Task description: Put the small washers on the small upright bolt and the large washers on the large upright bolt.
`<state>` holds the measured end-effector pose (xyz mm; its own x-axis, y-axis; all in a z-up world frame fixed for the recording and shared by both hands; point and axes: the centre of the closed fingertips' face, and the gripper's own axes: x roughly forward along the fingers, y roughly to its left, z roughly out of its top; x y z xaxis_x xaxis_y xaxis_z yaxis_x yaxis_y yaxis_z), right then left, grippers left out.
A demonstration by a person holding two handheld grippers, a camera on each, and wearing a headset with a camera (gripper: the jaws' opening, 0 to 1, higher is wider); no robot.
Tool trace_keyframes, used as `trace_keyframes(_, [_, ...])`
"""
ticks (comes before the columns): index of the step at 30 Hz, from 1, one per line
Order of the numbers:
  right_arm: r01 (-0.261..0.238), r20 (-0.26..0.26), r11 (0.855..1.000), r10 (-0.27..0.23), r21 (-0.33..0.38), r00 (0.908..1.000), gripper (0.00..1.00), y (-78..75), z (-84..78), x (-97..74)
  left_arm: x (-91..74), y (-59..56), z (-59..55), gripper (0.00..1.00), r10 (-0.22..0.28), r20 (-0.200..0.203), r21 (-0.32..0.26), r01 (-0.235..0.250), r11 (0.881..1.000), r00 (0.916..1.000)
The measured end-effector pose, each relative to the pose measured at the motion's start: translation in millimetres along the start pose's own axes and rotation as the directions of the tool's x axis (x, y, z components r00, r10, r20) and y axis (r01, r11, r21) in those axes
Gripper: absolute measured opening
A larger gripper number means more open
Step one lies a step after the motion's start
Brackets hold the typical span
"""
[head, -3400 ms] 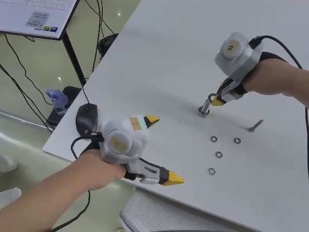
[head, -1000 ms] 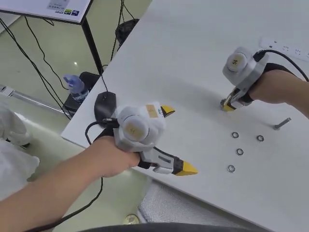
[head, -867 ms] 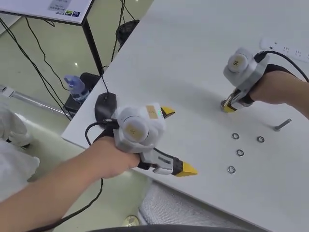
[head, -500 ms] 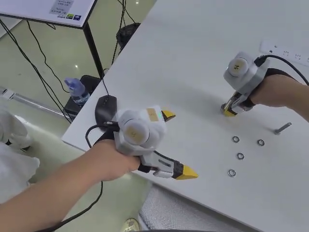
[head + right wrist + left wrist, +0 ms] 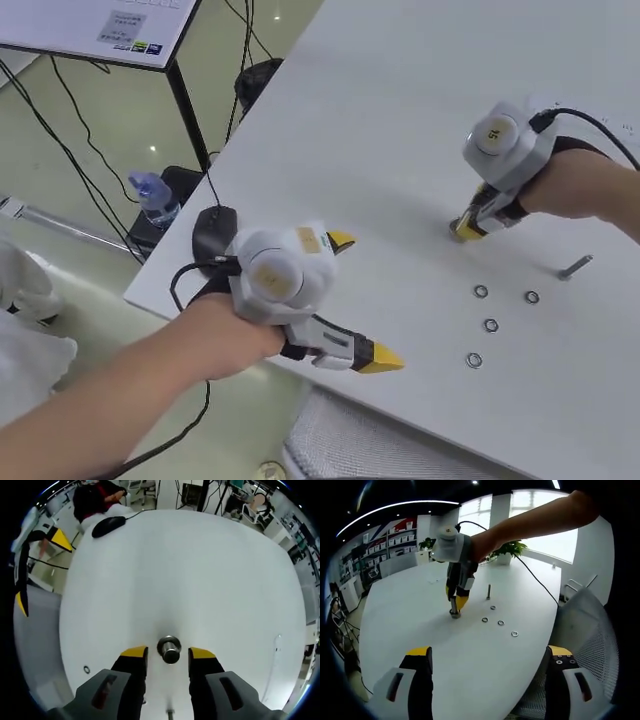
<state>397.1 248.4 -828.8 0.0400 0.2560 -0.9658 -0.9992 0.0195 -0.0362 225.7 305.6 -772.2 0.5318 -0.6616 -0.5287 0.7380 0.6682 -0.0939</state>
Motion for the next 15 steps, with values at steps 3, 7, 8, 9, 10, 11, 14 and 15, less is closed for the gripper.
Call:
trace_keyframes(3, [0.008,0.024,1.0,-0.008,-0.01,0.9997,0.34,2.0,2.5,-11.0,-2.9,-0.7,2.3,0.94,0.007,0.001,-0.006,-0.007,1.0,1.0])
trace_keyframes(7, [0.012,0.044,0.999,-0.011,-0.029,0.999,0.34,8.8,2.9,-25.0,-5.0,-0.1,6.7,0.94,0.023,0.013,-0.005,-0.023,1.0,0.9997])
trace_keyframes(8, [0.016,0.043,0.999,-0.015,-0.036,0.999,0.34,10.1,1.7,-27.3,-4.9,0.3,7.5,0.94,0.028,0.016,-0.008,-0.028,1.0,0.9995])
trace_keyframes(9, [0.02,0.042,0.999,-0.018,-0.039,0.999,0.33,11.2,0.3,-29.3,-4.9,0.2,8.3,0.95,0.03,0.019,-0.007,-0.03,1.0,0.9994])
trace_keyframes(10, [0.021,0.042,0.999,-0.019,-0.041,0.9989,0.33,4.8,-2.9,-24.7,-4.9,0.0,8.6,0.95,0.032,0.02,-0.007,-0.032,0.999,0.9993])
trace_keyframes(11, [0.021,0.042,0.999,-0.02,-0.042,0.9989,0.33,4.8,-5.4,-25.1,-5.0,0.0,9.0,0.95,0.035,0.022,-0.007,-0.035,0.999,0.9992])
trace_keyframes(14, [0.02,0.042,0.999,-0.018,-0.04,0.9989,0.33,12.7,-11.5,-30.7,-5.0,-0.7,8.1,0.95,0.038,0.019,-0.011,-0.038,0.999,0.9991])
trace_keyframes(15, [0.019,0.043,0.999,-0.018,-0.039,0.9989,0.33,15.6,-14.4,-32.1,-5.2,-1.4,7.7,0.95,0.04,0.017,-0.009,-0.039,0.999,0.9991])
